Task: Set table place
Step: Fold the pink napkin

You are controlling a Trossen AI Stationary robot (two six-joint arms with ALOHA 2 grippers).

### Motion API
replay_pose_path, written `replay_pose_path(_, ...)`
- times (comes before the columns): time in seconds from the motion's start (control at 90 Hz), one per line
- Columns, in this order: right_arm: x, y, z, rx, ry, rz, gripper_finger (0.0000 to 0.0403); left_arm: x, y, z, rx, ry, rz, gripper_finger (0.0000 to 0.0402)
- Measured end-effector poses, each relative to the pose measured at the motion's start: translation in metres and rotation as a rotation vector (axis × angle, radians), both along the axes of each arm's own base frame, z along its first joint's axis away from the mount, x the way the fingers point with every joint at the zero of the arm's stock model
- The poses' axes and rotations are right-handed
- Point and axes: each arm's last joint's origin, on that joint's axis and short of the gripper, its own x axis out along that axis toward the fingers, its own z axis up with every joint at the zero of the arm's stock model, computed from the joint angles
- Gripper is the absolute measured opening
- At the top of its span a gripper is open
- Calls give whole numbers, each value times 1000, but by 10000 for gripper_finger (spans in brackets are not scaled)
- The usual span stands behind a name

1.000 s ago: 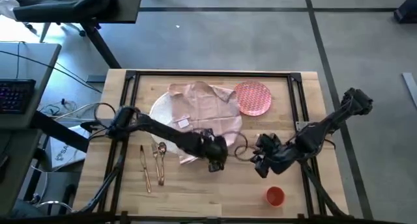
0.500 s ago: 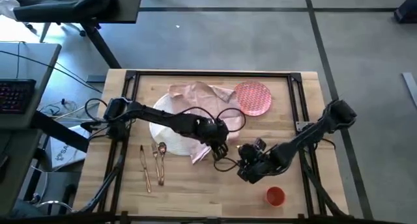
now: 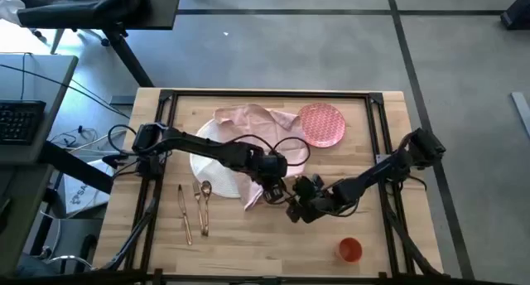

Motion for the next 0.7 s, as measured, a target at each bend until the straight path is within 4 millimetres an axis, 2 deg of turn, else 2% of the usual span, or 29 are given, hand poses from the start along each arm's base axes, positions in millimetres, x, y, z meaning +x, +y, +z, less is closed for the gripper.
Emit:
replay_pose_path(0.133, 3, -3, -7, -82, -78, 22, 235, 0, 2, 0, -38, 4, -11, 0)
replay_pose_path(0.367, 26, -9, -22, -121, -100, 19, 280, 1, 9, 0, -95, 10, -10, 0)
replay_pose_path(0.522, 32, -17, -23, -58, -83, -95, 276, 1, 10, 0, -115, 13, -16, 0)
replay_pose_path(0.7, 21, -29, -23, -30, -1, -269, 249, 0, 8, 0, -151, 23, -37, 0)
